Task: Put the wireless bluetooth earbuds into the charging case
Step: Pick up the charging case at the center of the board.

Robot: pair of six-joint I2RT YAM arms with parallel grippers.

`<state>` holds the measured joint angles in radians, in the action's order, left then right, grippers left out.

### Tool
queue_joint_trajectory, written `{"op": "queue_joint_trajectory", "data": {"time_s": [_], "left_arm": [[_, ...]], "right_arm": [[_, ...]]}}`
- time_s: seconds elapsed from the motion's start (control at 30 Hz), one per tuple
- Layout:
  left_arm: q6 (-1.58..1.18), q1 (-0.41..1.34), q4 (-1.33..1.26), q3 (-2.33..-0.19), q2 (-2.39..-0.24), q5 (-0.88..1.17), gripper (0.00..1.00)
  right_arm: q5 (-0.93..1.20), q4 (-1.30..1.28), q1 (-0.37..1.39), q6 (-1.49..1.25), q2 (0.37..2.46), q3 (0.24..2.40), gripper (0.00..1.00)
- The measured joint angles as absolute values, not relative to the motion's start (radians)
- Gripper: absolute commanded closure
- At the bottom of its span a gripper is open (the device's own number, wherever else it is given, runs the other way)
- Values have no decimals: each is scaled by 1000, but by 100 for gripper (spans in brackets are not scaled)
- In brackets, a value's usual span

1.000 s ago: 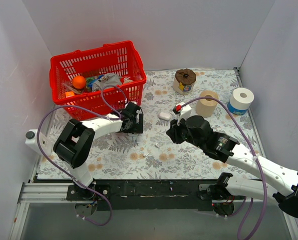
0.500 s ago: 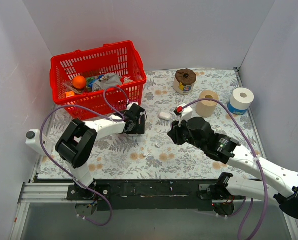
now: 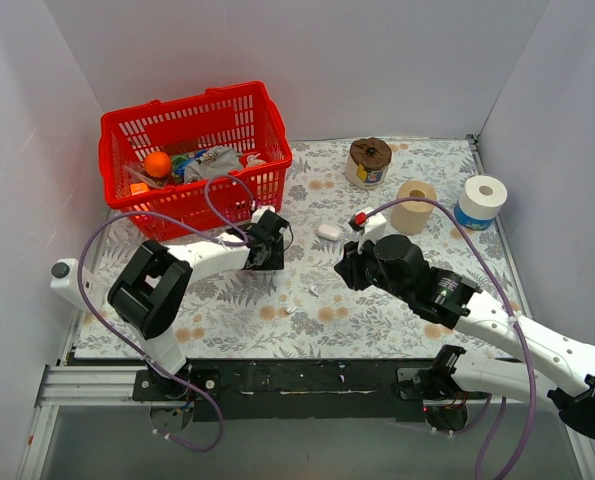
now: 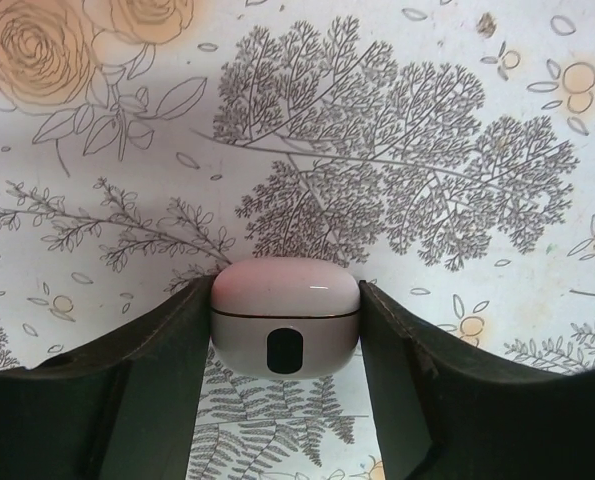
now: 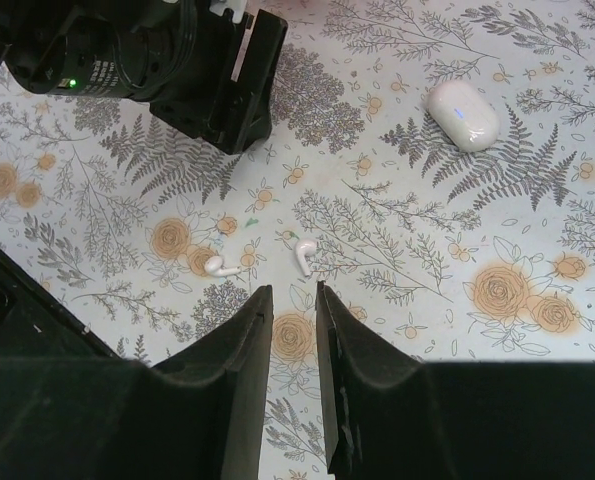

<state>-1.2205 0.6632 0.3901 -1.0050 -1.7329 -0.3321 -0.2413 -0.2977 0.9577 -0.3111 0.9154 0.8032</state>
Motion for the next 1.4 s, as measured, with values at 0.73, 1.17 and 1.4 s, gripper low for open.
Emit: {"op": "queue_joint_trajectory", "data": {"time_s": [0.73, 1.17, 1.4], "left_arm": [[-1008, 688, -460, -225, -689, 194, 100], [-665, 748, -562, -231, -638, 277, 100], [-537, 767, -519, -272, -644, 270, 100]], "right_arm": [[-133, -411, 956, -279, 1093, 1185, 25], [130, -500, 956, -311, 1254, 1318, 13], [168, -503, 956, -332, 1304, 1337, 14]]}}
